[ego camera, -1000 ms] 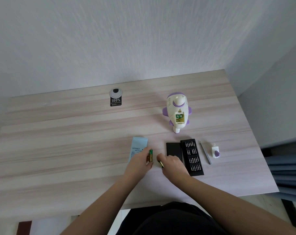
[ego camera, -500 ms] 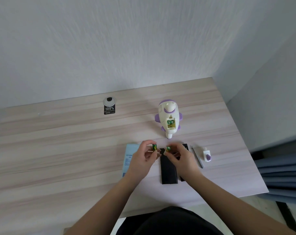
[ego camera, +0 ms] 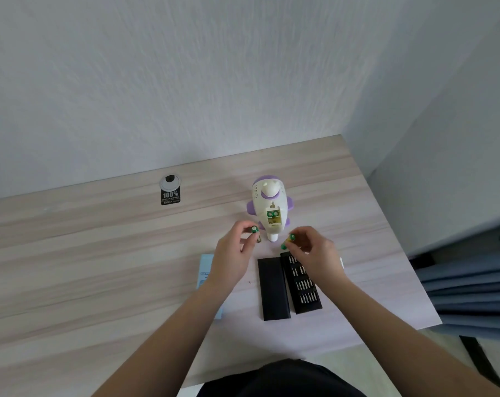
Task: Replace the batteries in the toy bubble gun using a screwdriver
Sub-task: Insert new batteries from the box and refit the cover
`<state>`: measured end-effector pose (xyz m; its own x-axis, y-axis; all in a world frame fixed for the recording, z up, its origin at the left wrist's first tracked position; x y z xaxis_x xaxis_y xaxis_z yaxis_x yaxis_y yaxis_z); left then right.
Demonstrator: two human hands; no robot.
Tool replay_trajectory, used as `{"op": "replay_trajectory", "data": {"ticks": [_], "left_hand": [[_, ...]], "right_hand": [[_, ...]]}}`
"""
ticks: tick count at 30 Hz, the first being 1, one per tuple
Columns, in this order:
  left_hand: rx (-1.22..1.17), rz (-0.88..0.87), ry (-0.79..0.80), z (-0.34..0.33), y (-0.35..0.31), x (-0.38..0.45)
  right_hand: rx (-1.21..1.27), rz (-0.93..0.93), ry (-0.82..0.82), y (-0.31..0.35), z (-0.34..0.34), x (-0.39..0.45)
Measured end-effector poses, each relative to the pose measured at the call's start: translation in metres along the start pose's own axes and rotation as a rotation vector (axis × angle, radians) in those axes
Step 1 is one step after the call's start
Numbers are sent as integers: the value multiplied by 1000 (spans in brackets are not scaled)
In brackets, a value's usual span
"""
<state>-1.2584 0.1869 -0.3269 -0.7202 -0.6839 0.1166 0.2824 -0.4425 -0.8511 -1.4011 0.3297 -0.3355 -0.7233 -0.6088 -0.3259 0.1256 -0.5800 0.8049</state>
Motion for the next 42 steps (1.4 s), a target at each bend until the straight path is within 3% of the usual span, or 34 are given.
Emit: {"op": "replay_trajectory", "data": {"ticks": [8, 15, 19, 42], "left_hand": [[113, -201, -6, -4, -24, 40], [218, -289, 30, -15, -30, 50], [313, -379, 42, -21, -38, 44], [478, -322, 84, -37, -24, 54]], "right_hand": [[-82, 198, -88, 29, 7, 22], [-331, 528, -245, 56, 2, 21], [-332, 559, -241, 53, -3, 24], [-494, 545, -286, 52, -17, 37]]}}
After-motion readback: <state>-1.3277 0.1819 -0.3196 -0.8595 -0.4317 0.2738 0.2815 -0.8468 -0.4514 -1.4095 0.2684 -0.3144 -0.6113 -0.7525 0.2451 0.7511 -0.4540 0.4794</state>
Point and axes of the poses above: each hand's wrist, its own x-axis towards the middle knuckle, its own z-axis out of the back of the hand, y = z × x, the point moved 10 cm from there along x, towards the middle knuckle, and after that the axes turned 9 degrees about -z, right-handed, at the moved point
